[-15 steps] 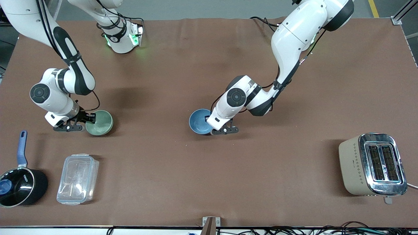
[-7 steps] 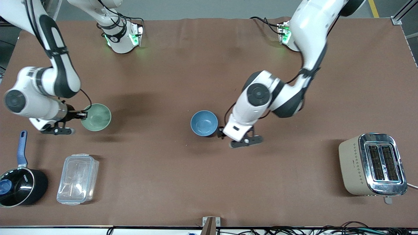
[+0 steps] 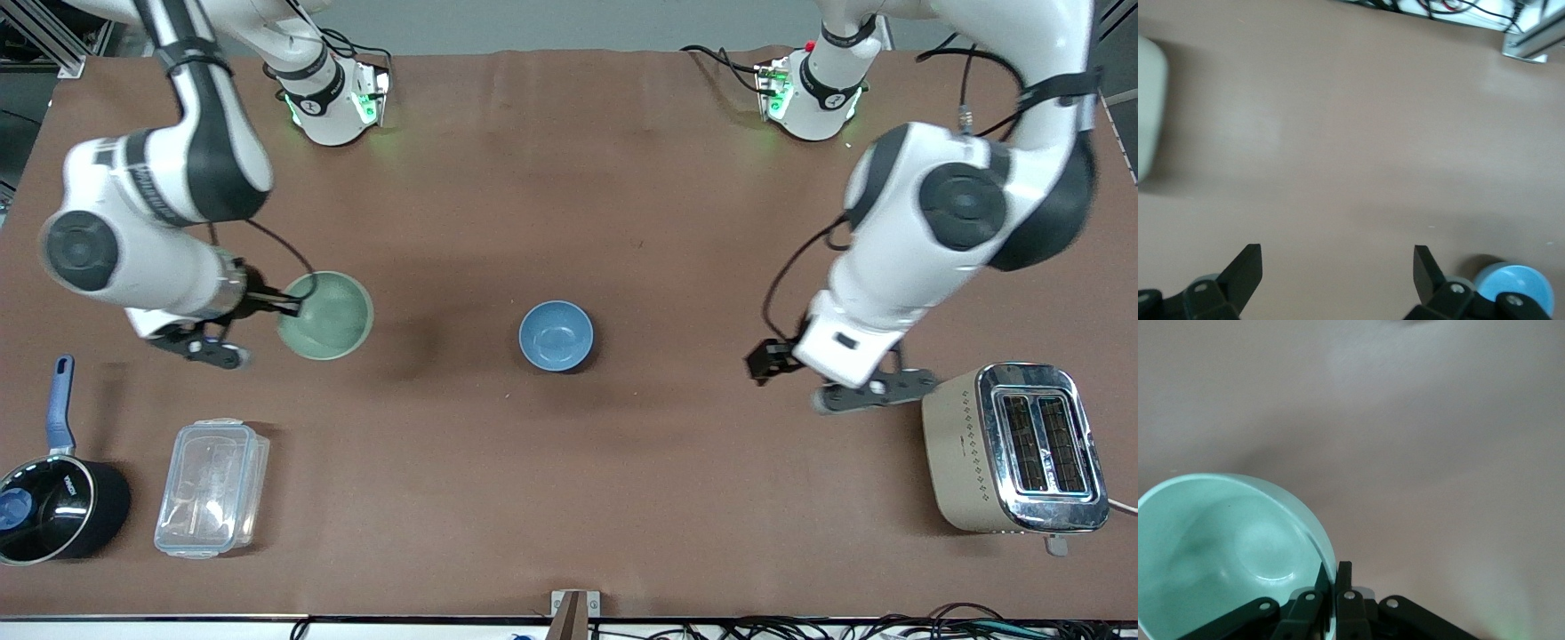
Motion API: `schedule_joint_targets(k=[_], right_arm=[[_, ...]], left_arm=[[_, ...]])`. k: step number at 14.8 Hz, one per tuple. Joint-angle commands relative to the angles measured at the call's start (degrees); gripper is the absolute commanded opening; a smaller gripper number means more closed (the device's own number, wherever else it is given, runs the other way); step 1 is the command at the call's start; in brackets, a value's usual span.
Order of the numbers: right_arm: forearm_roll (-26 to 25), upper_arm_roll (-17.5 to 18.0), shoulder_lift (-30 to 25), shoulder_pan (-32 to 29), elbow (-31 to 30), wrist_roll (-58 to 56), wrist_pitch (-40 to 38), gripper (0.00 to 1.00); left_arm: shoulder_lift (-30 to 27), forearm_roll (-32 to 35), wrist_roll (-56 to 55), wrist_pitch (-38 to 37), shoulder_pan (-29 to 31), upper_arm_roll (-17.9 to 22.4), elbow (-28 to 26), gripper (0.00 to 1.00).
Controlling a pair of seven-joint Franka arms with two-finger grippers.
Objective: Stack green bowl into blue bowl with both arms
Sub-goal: 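Carry the green bowl over the blue bowl with the right gripper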
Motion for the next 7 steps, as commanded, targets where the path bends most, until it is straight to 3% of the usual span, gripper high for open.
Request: schedule_joint_targets(k=[1,5,7], right_arm=[[2.2,4.2,2.0,0.5,3.8,10.1,0.1,0.0],[2.1,12.0,5.6,1.3,6.5,23.6,5.5,0.0],[1.3,14.3,7.7,3.1,6.5,28.2,9.1,0.0]], left_arm=[[-4.1,1.1,4.7,-2.9,3.8,-0.4,-1.4,1.0],[-9.4,0.9,10.2,-9.9,7.1,-0.4,-1.4,1.0],[-12.3,0.4,14.5,-14.8,9.1,-0.5,-1.7,1.0]])
